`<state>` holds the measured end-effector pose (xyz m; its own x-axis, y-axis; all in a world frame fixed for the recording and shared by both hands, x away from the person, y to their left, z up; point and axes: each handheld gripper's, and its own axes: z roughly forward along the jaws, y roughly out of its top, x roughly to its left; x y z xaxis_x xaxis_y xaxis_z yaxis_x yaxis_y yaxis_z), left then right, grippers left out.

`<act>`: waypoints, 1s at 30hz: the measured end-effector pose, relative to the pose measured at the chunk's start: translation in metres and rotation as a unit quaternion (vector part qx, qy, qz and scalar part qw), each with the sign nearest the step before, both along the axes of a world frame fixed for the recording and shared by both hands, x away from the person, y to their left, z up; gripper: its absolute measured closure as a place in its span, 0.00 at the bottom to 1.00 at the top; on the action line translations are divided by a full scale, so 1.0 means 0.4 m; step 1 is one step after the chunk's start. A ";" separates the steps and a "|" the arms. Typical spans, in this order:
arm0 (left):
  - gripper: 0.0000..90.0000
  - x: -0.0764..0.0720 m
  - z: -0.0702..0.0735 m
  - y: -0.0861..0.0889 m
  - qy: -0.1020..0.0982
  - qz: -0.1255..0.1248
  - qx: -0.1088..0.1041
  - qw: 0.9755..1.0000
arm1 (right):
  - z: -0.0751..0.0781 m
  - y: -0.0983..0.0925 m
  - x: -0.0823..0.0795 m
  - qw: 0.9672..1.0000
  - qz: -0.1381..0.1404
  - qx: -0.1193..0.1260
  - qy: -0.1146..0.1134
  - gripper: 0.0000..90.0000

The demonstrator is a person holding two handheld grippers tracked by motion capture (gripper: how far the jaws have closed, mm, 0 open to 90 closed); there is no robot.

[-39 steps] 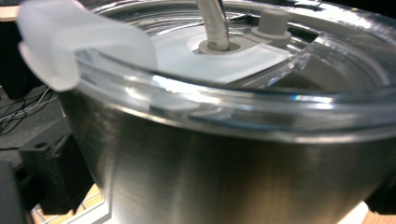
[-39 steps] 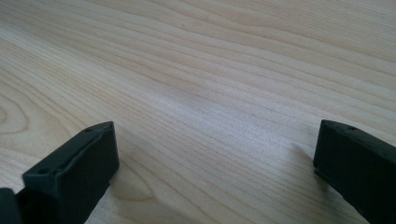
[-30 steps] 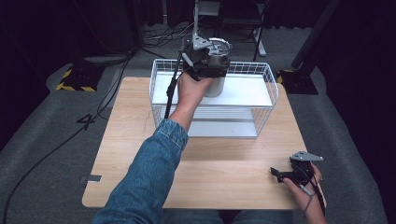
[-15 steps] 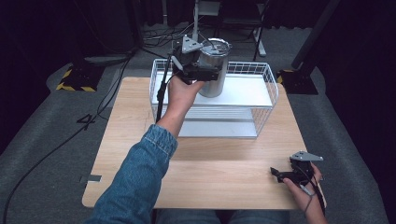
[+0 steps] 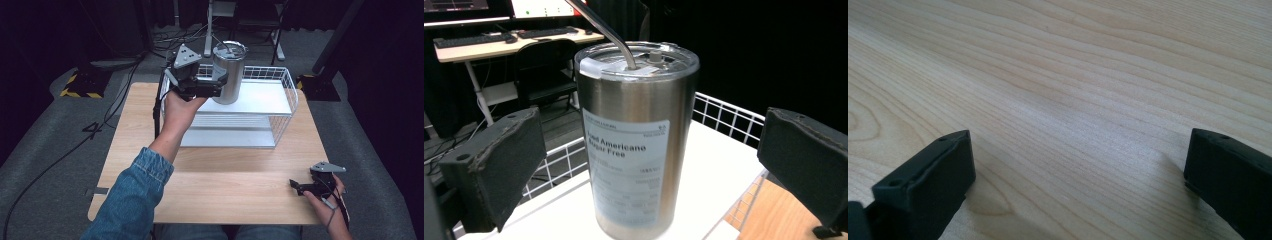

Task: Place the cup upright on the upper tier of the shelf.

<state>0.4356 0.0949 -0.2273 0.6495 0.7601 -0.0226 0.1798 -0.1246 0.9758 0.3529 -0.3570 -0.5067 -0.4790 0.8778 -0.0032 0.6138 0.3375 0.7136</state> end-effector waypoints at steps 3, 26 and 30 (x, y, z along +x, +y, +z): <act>0.00 -0.018 -0.001 0.013 0.000 -0.002 -0.003 1.000 | 0.000 0.000 0.000 1.000 0.000 0.000 0.000 0.00; 0.00 -0.217 -0.068 0.153 -0.010 -0.008 0.018 1.000 | 0.000 -0.002 0.008 1.000 0.014 0.000 0.000 0.00; 0.00 -0.241 -0.101 0.181 -0.005 -0.013 0.020 1.000 | 0.000 -0.002 0.008 1.000 0.013 0.000 0.000 0.00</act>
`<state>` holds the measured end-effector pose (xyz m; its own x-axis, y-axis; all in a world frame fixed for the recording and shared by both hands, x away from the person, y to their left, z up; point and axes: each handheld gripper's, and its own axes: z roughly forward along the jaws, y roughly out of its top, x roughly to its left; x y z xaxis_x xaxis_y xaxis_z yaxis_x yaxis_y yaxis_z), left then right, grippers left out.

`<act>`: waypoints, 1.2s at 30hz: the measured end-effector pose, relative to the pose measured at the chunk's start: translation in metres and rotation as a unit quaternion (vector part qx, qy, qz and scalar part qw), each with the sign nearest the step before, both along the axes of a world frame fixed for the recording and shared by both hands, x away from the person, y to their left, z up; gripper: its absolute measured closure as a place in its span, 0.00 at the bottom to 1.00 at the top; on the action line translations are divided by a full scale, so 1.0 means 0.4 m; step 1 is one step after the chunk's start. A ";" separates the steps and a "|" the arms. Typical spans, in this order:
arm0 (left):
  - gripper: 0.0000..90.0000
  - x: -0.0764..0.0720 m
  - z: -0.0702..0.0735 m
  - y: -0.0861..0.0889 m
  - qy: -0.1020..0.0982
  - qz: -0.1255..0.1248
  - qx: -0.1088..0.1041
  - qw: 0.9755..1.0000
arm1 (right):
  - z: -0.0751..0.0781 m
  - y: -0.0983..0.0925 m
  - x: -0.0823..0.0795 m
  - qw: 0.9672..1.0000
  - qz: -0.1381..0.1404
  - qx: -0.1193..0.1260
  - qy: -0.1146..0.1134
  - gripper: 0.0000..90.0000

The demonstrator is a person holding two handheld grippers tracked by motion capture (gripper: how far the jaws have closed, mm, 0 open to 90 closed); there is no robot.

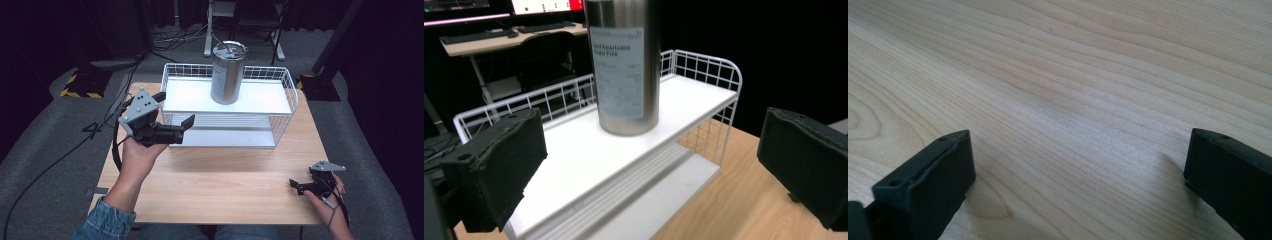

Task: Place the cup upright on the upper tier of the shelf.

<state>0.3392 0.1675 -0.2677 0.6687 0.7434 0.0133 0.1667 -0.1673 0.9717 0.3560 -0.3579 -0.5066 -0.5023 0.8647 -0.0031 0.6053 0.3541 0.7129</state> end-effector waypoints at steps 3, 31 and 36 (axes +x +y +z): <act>0.00 -0.015 -0.026 0.019 0.008 0.000 -0.001 1.000 | 0.000 0.000 0.000 1.000 0.000 0.000 0.000 0.00; 0.00 -0.079 -0.332 0.131 0.086 -0.010 0.028 0.996 | 0.000 0.000 0.000 1.000 0.000 0.000 0.000 0.00; 0.00 -0.069 -0.391 0.140 0.112 0.003 0.045 0.993 | 0.000 0.000 0.000 1.000 0.000 0.000 0.000 0.00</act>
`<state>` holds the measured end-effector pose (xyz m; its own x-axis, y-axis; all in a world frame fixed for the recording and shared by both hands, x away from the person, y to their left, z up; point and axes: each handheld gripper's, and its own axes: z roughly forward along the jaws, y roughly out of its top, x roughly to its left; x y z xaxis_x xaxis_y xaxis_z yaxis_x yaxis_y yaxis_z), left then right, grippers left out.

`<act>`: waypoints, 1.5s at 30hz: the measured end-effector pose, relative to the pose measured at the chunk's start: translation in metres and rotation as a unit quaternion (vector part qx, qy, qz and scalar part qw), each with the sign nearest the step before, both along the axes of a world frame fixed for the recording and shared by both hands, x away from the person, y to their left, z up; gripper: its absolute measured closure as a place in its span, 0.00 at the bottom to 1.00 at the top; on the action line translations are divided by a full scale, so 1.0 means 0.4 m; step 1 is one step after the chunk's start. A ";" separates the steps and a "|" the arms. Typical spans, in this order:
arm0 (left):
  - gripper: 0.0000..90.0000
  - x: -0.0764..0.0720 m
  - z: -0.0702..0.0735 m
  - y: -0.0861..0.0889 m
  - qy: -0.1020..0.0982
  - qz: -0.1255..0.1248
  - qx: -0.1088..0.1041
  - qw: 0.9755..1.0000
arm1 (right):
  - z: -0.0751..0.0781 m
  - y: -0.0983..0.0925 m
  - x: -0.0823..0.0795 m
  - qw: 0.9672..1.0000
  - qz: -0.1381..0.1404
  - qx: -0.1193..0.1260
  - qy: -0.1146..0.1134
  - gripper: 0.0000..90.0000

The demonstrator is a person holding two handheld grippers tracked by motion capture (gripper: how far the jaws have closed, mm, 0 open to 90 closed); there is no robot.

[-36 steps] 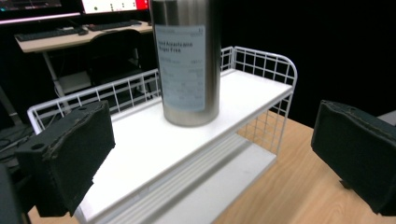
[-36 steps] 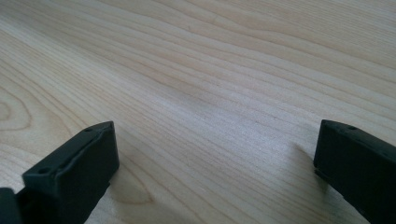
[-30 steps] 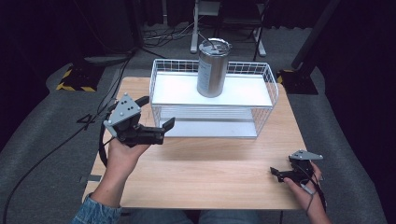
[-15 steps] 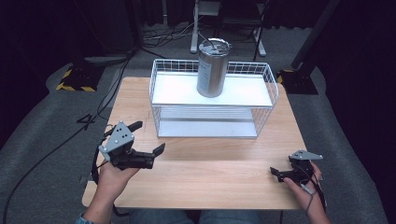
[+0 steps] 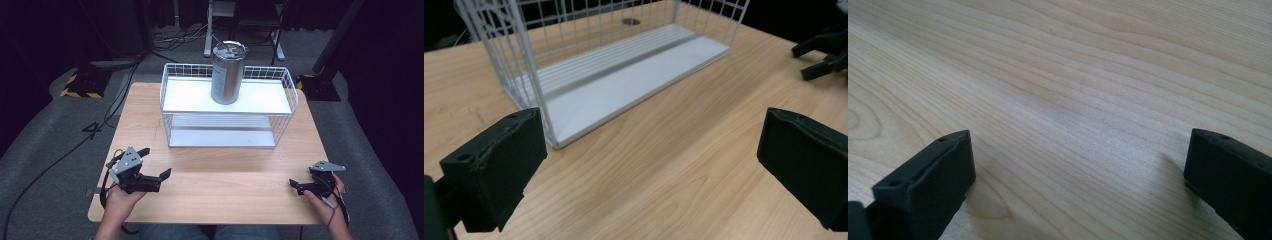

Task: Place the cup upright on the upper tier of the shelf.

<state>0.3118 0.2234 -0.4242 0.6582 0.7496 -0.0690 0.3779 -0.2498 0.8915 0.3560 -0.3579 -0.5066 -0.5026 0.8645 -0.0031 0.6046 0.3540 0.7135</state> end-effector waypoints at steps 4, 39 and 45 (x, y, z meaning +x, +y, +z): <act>0.00 0.008 -0.041 0.016 0.027 0.019 0.004 0.999 | 0.000 0.000 0.000 1.000 0.001 0.001 0.000 0.00; 0.00 0.033 -0.200 0.029 0.149 0.027 0.117 0.982 | 0.000 0.000 0.000 1.000 0.001 0.001 0.000 0.00; 0.00 0.026 -0.206 0.023 0.131 0.038 0.137 0.981 | 0.000 0.000 0.000 1.000 0.001 0.001 0.000 0.00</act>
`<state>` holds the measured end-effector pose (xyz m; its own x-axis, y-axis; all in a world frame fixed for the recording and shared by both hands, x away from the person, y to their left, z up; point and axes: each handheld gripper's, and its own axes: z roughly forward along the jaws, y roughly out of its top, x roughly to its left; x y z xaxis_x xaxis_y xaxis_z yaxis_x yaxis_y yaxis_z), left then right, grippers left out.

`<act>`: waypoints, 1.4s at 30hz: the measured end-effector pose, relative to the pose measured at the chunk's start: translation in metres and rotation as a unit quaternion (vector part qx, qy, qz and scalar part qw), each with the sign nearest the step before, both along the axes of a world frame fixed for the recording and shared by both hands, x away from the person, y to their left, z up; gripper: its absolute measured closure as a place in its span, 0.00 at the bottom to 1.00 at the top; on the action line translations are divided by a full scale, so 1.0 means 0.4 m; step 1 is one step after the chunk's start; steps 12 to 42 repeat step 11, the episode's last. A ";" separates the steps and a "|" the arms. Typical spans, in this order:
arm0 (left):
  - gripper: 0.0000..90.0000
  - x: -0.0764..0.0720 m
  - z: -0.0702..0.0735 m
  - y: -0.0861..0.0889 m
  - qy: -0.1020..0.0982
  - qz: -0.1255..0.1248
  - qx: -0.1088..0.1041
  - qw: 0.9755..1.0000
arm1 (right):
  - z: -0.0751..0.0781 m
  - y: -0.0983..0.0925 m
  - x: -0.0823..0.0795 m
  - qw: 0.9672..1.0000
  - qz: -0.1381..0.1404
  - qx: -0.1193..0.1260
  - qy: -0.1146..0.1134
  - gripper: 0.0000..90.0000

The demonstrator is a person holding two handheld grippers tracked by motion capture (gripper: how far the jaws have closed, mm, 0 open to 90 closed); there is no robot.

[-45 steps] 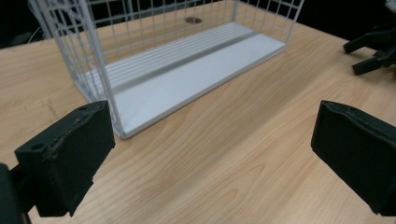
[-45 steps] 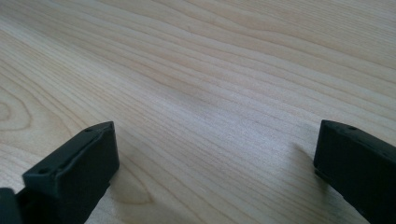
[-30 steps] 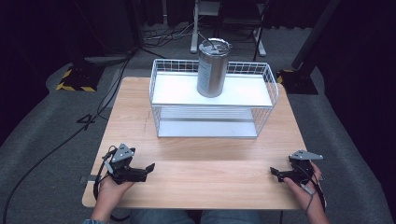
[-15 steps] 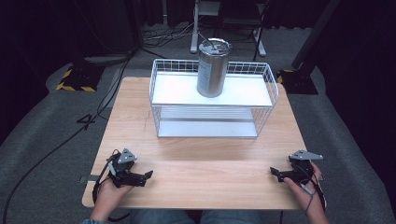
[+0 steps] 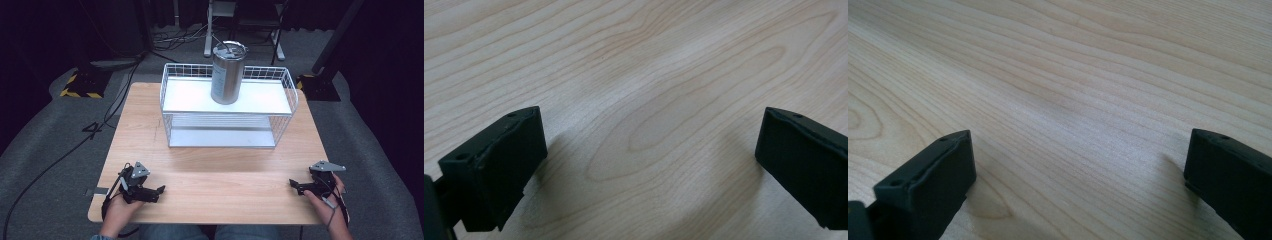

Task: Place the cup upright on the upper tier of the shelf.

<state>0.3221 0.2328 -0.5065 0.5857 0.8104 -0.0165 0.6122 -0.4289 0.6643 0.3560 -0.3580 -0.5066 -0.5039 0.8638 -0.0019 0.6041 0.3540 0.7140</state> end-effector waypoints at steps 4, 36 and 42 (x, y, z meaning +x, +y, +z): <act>0.00 -0.005 0.000 -0.002 0.004 0.007 -0.003 1.000 | 0.000 0.000 0.000 1.000 0.000 0.000 0.000 0.00; 0.00 -0.010 -0.001 -0.015 0.002 0.026 -0.004 1.000 | 0.000 0.000 0.000 1.000 0.000 0.000 0.000 0.00; 0.00 -0.010 -0.001 -0.015 0.002 0.026 -0.004 1.000 | 0.000 0.000 0.000 1.000 0.000 0.000 0.000 0.00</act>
